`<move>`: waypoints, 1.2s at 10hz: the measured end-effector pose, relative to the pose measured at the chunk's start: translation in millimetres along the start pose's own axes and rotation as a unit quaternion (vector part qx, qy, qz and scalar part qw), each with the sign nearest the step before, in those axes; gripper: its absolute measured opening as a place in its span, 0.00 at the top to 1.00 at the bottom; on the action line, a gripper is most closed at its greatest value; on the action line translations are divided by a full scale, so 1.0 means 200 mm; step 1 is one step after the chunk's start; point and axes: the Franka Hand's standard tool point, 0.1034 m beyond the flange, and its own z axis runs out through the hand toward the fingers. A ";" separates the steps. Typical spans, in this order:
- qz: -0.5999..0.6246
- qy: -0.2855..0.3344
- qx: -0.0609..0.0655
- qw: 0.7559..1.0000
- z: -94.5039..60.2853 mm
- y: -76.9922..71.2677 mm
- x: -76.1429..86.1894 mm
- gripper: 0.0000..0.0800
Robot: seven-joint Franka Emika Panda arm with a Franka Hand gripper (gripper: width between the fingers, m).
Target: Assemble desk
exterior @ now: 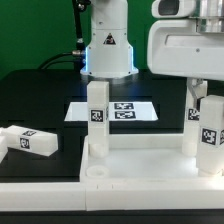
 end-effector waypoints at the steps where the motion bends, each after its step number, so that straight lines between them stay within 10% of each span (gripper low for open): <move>1: 0.083 -0.010 0.006 0.996 0.00 0.00 0.02 0.64; 4: 0.157 -0.010 0.005 0.987 0.00 0.00 0.02 0.64; 7: 0.368 -0.021 0.016 0.930 0.01 -0.01 0.02 0.64; 9: 0.332 -0.020 0.016 0.943 0.01 -0.01 0.01 0.64; 12: 0.095 -0.024 0.007 0.995 0.01 -0.03 -0.02 0.24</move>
Offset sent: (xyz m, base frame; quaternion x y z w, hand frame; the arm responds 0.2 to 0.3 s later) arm 0.0000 0.0000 0.0000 0.0000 0.0000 0.1296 0.9916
